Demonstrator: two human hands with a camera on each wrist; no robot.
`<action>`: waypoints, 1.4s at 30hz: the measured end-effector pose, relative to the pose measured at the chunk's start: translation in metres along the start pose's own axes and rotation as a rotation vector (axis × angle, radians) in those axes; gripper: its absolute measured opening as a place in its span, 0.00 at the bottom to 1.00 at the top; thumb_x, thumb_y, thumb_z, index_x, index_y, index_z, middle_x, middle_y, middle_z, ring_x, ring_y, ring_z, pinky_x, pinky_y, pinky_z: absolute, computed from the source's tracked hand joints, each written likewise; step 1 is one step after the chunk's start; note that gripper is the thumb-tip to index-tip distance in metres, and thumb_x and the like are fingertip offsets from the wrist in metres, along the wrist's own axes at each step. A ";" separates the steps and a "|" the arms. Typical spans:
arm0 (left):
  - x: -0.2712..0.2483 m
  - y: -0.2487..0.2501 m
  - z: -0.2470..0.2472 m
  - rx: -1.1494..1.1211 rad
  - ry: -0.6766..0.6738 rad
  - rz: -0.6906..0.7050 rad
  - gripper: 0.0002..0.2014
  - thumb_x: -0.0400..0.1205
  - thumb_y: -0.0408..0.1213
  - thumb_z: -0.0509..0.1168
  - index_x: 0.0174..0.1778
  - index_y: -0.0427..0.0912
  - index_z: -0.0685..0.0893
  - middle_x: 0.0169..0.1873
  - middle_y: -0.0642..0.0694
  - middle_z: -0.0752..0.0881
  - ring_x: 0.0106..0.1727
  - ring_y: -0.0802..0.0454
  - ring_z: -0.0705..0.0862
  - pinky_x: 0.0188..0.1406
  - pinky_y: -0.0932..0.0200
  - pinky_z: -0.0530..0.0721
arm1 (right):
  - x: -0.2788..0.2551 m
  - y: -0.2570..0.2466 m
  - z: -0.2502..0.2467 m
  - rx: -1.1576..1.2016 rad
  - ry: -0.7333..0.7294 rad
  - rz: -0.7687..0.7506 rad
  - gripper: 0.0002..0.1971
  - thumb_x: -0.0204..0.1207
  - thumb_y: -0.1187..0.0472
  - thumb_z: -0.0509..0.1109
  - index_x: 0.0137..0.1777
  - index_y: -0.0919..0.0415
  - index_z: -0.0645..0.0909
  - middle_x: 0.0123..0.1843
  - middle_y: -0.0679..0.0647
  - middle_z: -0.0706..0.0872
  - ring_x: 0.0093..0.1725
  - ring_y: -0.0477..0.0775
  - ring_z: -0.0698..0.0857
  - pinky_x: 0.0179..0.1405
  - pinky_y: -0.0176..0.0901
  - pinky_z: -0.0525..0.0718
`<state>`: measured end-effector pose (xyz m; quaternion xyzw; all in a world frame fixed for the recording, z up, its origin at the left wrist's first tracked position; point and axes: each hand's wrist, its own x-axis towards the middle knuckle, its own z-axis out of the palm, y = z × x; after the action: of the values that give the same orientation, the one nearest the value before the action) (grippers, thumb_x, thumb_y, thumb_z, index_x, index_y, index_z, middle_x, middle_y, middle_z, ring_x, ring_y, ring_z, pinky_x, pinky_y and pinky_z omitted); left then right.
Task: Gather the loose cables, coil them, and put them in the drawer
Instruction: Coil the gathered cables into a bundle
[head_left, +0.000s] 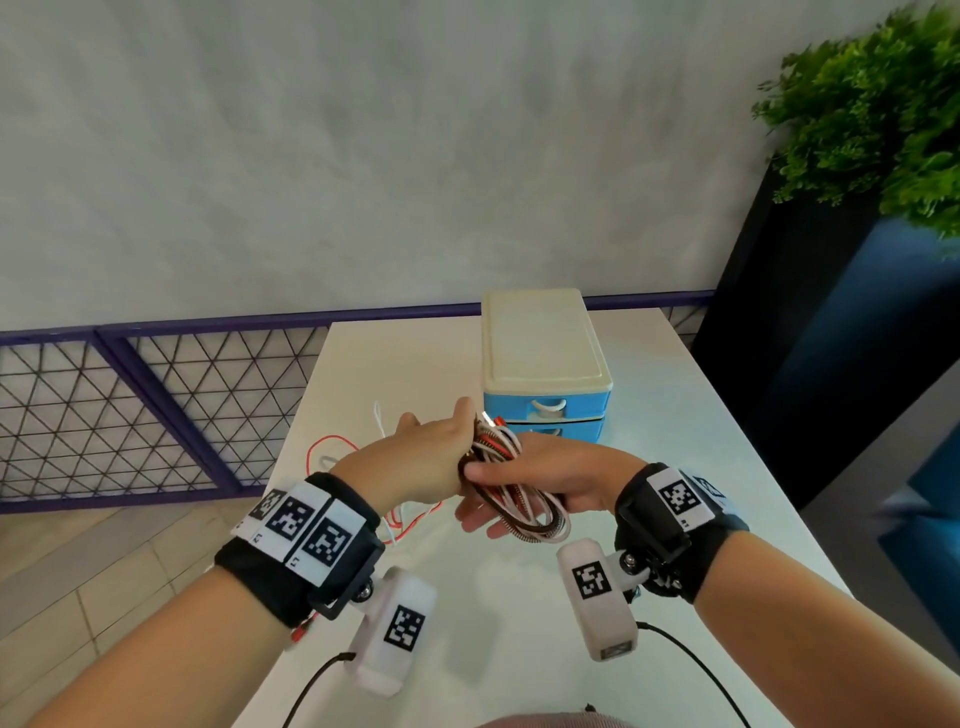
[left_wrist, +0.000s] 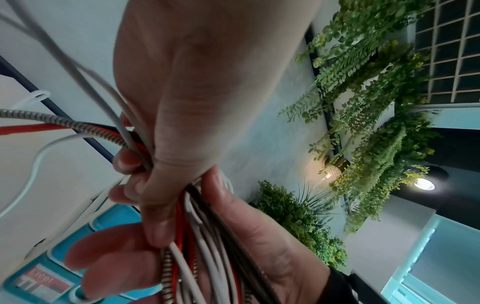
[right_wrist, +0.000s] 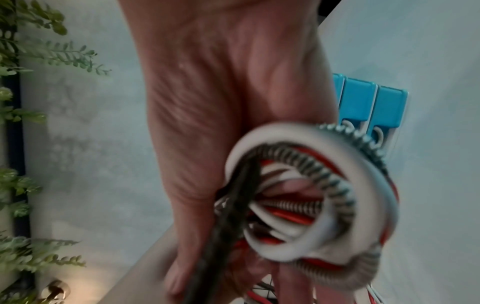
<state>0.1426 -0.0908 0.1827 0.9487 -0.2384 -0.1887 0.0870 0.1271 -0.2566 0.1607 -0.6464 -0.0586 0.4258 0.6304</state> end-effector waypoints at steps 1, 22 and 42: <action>0.000 0.001 0.000 0.009 -0.019 -0.017 0.18 0.81 0.35 0.59 0.62 0.45 0.58 0.40 0.44 0.83 0.48 0.44 0.72 0.61 0.46 0.73 | 0.000 0.000 0.002 -0.013 0.004 -0.001 0.15 0.81 0.58 0.69 0.61 0.68 0.79 0.54 0.65 0.88 0.52 0.59 0.90 0.54 0.52 0.89; 0.007 -0.050 0.010 -1.036 -0.348 -0.019 0.11 0.87 0.41 0.56 0.44 0.39 0.74 0.22 0.51 0.70 0.22 0.56 0.69 0.30 0.64 0.74 | 0.001 -0.003 -0.027 0.001 0.366 -0.024 0.07 0.81 0.73 0.64 0.45 0.65 0.80 0.30 0.52 0.85 0.24 0.44 0.81 0.26 0.35 0.83; 0.016 -0.129 0.072 -0.086 -0.016 -0.171 0.05 0.82 0.49 0.59 0.44 0.53 0.73 0.38 0.53 0.82 0.42 0.49 0.82 0.54 0.49 0.71 | -0.020 -0.023 -0.062 0.586 0.531 -0.265 0.09 0.81 0.75 0.55 0.45 0.66 0.75 0.27 0.53 0.81 0.19 0.43 0.76 0.23 0.34 0.80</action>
<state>0.1809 0.0086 0.0795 0.9594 -0.1489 -0.2131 0.1092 0.1638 -0.3115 0.1801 -0.5139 0.1469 0.1584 0.8302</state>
